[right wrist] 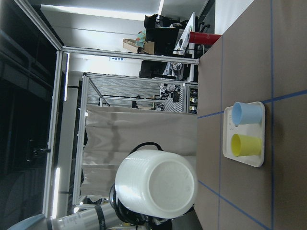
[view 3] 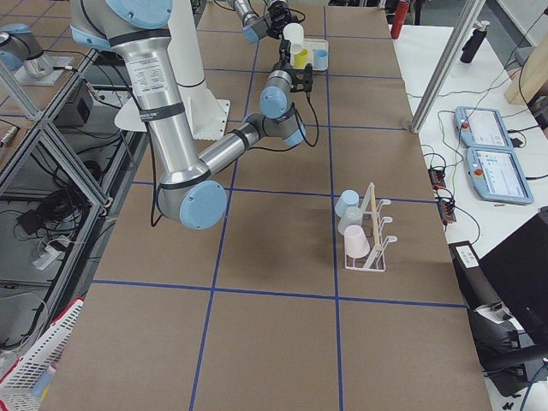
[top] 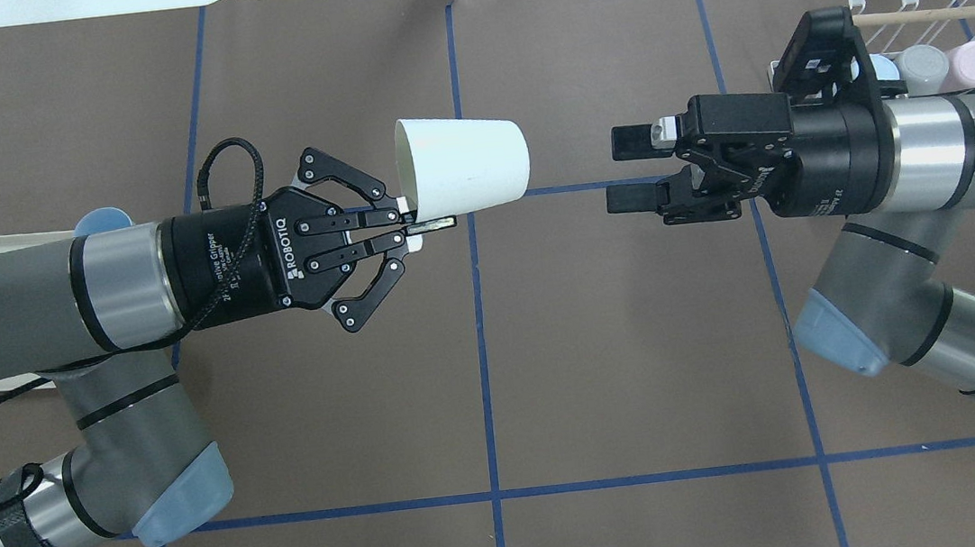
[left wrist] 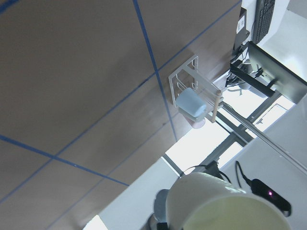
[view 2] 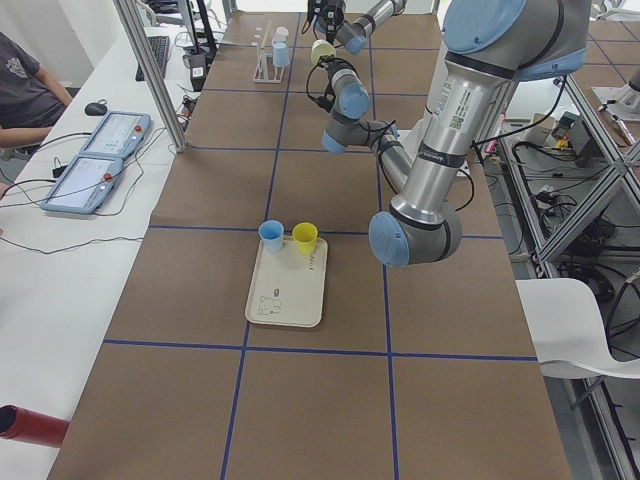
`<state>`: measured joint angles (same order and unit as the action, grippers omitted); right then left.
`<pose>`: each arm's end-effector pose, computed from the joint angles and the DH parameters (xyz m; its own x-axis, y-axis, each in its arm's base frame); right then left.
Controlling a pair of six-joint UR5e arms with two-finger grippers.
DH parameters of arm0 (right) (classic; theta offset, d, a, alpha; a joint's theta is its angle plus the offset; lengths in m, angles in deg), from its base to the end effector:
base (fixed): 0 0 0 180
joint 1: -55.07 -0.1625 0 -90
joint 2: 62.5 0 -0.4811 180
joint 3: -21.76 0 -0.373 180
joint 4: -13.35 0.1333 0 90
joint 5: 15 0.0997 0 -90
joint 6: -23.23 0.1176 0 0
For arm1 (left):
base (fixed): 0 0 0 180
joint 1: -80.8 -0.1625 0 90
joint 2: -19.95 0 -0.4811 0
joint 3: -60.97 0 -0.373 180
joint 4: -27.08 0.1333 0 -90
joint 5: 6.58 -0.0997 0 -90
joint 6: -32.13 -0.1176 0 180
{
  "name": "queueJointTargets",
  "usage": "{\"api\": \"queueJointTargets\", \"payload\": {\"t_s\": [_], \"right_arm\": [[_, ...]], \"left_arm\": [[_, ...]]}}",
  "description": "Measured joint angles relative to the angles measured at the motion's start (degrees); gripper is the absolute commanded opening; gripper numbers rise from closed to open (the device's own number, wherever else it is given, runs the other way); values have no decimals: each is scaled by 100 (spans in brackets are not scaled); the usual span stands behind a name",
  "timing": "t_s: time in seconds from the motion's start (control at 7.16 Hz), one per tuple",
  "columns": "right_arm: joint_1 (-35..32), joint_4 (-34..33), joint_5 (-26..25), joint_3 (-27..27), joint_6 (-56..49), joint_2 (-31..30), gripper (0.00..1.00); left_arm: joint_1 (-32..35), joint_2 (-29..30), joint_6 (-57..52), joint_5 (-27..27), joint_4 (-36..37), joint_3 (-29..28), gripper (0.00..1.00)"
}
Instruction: Transfer IKEA cup to right arm and place on rack
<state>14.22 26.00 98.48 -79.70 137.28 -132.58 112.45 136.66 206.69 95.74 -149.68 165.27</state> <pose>-0.3146 -0.3863 0.2739 -0.6363 -0.0560 0.7694 -0.1357 0.9899 -0.0401 0.3922 -0.3689 0.1983 -0.4168 -0.8856 -0.2050 -0.4841 0.4072 -0.7745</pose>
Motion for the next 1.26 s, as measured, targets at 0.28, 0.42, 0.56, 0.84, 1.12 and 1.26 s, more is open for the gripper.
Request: {"api": "queueJointTargets", "payload": {"t_s": [0.28,0.42,0.56,0.84,1.12,1.26], "right_arm": [[215,124,-340,76,170,243,98],[250,135,-425,104,193,314,98],[275,139,-496,122,201,369,98],[325,143,-590,187,205,450,97],[347,154,-614,264,205,498,96],[356,157,-623,279,205,530,96]], "left_arm": [[-56,64,489,-117,-178,-14,0],[-123,80,615,-136,-204,11,0],[-201,87,708,-146,-214,39,0],[-291,142,803,-151,-218,66,0],[-326,201,823,-154,-213,93,0],[-355,216,821,-157,-211,81,0]]}}
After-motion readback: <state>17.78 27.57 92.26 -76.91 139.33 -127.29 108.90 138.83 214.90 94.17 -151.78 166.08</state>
